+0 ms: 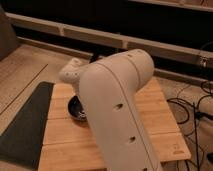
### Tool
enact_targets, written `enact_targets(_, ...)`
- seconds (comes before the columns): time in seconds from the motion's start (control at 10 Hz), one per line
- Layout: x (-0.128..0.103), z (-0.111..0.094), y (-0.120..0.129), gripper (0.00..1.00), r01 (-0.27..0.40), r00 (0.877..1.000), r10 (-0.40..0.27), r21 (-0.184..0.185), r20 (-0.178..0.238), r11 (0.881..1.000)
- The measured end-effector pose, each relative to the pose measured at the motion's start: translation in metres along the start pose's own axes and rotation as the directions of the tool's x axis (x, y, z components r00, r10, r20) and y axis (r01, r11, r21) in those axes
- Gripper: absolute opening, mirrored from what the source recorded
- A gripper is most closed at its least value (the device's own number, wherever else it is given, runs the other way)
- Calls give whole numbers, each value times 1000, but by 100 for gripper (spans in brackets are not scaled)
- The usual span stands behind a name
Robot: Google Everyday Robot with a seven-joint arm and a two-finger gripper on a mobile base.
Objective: Place the white sponge in the ceramic bowl
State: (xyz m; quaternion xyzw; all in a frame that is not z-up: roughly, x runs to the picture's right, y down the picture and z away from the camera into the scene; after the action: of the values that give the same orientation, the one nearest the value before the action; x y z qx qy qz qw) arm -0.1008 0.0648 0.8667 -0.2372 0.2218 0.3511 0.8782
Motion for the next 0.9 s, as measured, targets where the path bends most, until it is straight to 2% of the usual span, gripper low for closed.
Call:
enact_targets(0.2, -30, 1, 8, 0, 68, 997, -67, -11, 25, 998)
enact_targets(0.4, -39, 3, 26, 0, 117, 993, -116, -45, 32, 992)
enact_targets(0.6, -28, 0, 49, 0, 136, 991, -134, -86, 22, 987)
enact_targets(0.8, -12, -3, 63, 0, 117, 993, -117, -102, 4, 988)
enact_targets(0.9, 1, -6, 65, 4, 90, 996, -91, -98, -13, 991)
